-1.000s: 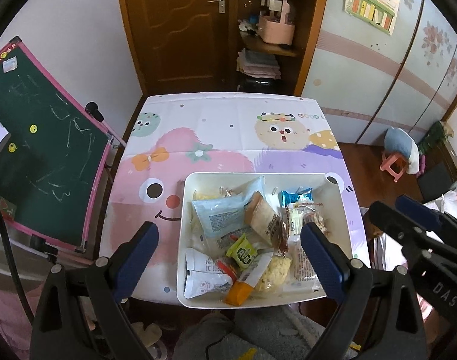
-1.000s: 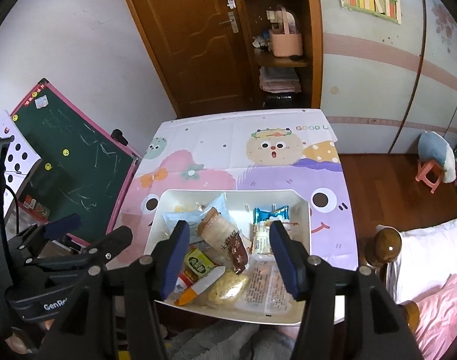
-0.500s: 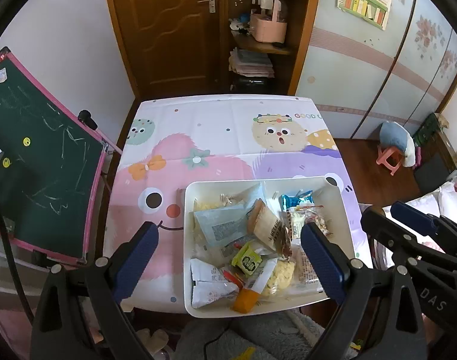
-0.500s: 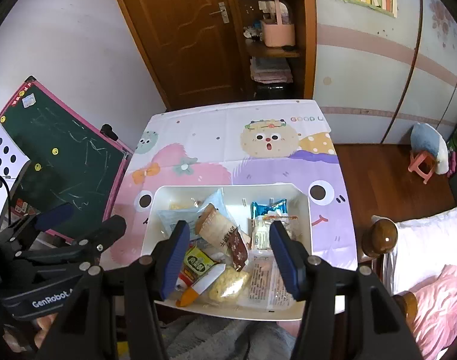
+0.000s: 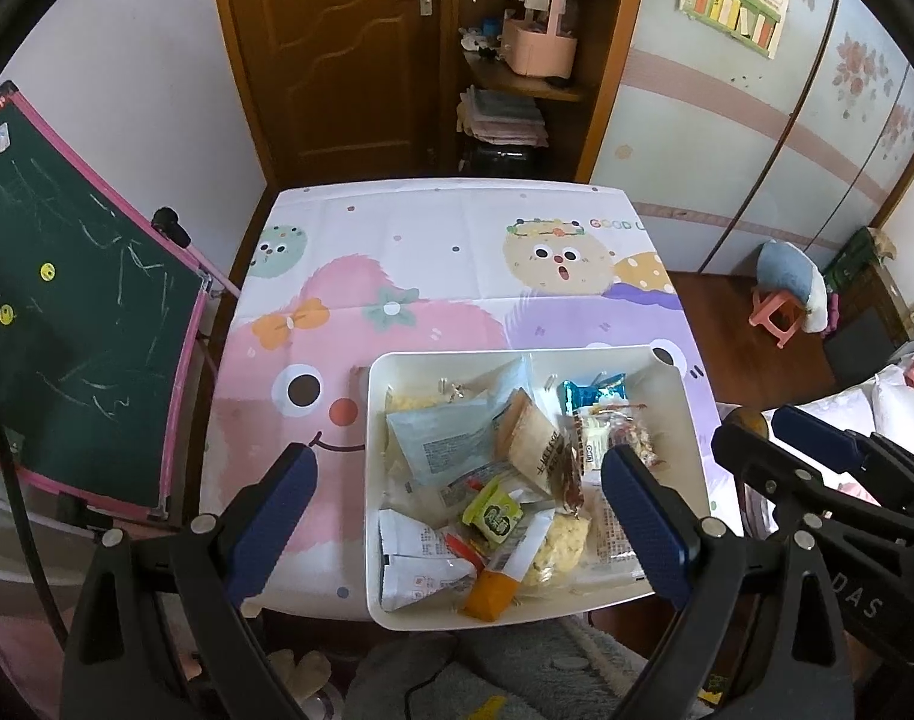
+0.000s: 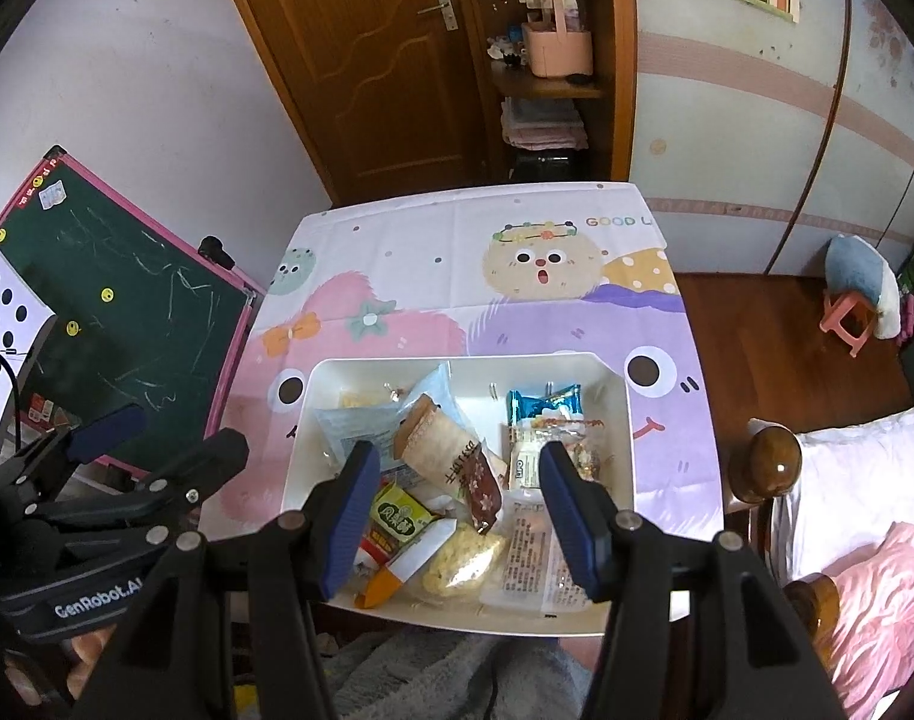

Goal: Organize snacks

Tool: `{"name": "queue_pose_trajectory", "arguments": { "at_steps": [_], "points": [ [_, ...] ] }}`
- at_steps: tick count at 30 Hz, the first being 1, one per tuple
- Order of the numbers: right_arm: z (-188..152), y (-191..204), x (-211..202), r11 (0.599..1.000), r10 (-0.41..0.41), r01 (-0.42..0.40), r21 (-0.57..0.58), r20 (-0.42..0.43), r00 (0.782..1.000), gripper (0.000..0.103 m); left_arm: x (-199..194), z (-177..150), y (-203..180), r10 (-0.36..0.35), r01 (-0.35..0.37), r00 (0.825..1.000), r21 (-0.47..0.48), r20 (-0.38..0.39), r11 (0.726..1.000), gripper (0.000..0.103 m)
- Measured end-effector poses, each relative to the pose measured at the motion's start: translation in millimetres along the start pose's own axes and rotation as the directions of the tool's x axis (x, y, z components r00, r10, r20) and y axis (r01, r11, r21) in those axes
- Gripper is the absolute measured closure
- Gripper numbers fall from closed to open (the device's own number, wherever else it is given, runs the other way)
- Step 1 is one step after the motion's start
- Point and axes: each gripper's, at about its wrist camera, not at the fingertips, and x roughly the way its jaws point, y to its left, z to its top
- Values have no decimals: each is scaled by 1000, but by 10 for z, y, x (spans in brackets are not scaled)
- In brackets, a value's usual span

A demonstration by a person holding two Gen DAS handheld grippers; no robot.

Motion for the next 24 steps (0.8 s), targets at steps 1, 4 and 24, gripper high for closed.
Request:
{"name": "queue_pose_trajectory", "arguments": {
  "at_steps": [1, 4, 24],
  "points": [
    [-3, -1, 1, 1000, -3, 3, -3, 2, 1000, 47, 13, 3, 19, -1, 1, 1000, -3, -1, 1000, 8],
    [-9, 3, 2, 1000, -3, 3, -5, 4, 1000, 47, 11, 4, 21, -2, 2, 1000, -3, -2, 1000, 8],
    [13, 21, -41, 1000, -3, 3, -17, 7, 1000, 47, -14, -33, 17, 11, -11, 1000, -10, -13, 1000, 8]
  ]
}}
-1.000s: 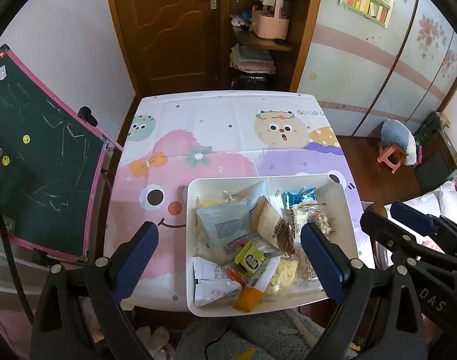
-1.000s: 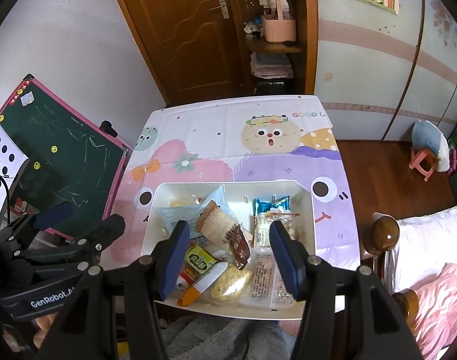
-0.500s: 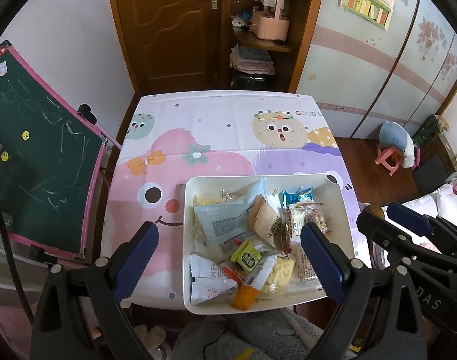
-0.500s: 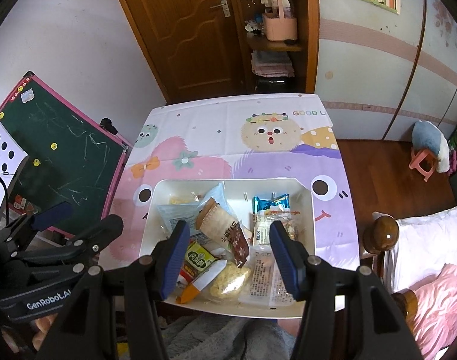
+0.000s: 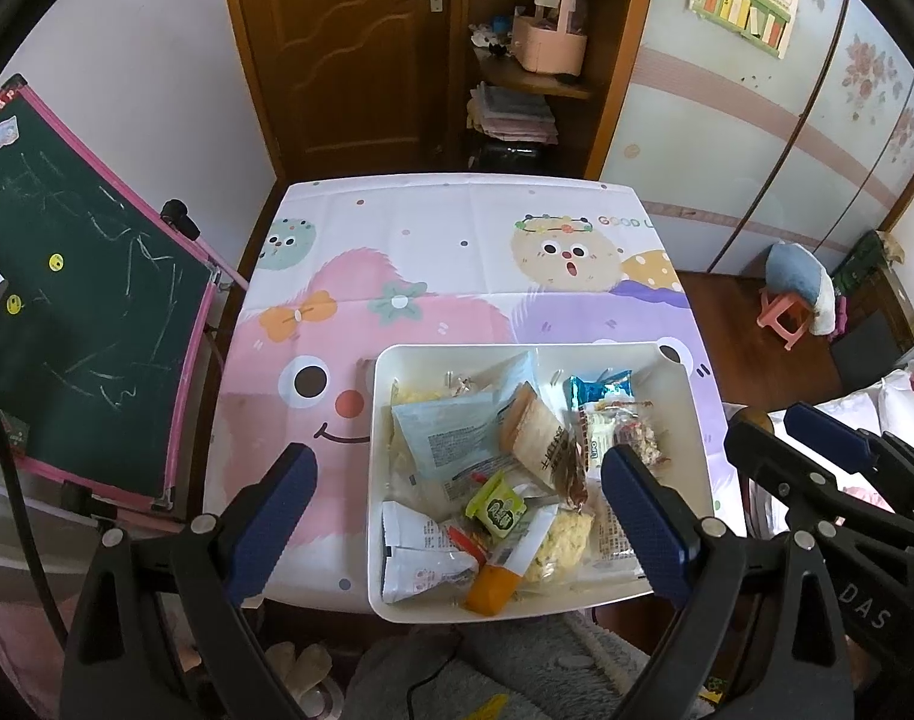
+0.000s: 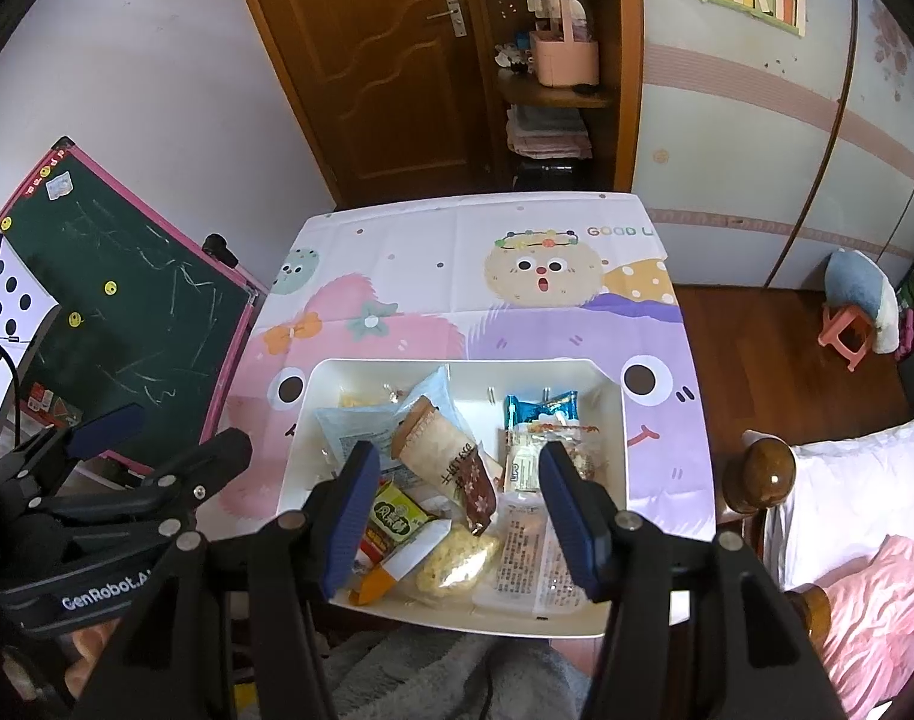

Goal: Organize snacks

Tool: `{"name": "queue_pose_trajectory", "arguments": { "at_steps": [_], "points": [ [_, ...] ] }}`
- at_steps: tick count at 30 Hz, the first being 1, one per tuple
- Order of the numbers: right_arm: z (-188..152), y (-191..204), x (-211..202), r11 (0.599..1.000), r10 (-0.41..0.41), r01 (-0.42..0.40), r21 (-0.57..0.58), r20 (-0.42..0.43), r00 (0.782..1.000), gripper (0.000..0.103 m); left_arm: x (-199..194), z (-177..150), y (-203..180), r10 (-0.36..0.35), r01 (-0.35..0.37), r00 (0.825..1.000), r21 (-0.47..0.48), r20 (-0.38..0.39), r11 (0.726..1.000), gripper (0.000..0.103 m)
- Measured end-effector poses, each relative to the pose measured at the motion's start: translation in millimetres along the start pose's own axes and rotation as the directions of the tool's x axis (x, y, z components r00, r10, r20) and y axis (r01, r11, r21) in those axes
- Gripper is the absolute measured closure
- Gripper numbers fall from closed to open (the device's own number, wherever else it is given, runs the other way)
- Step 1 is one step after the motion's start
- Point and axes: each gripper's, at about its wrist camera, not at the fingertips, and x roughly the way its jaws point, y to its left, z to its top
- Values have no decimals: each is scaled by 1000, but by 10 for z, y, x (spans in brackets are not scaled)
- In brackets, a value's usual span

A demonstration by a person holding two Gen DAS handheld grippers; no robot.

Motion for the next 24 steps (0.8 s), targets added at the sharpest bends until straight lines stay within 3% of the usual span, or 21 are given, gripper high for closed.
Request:
{"name": "queue_pose_trajectory", "arguments": {
  "at_steps": [24],
  "points": [
    [8, 18, 8, 1000, 6, -6, 0, -2, 1000, 47, 2, -4, 42, 5, -5, 1000, -3, -3, 1000, 8]
  ]
}}
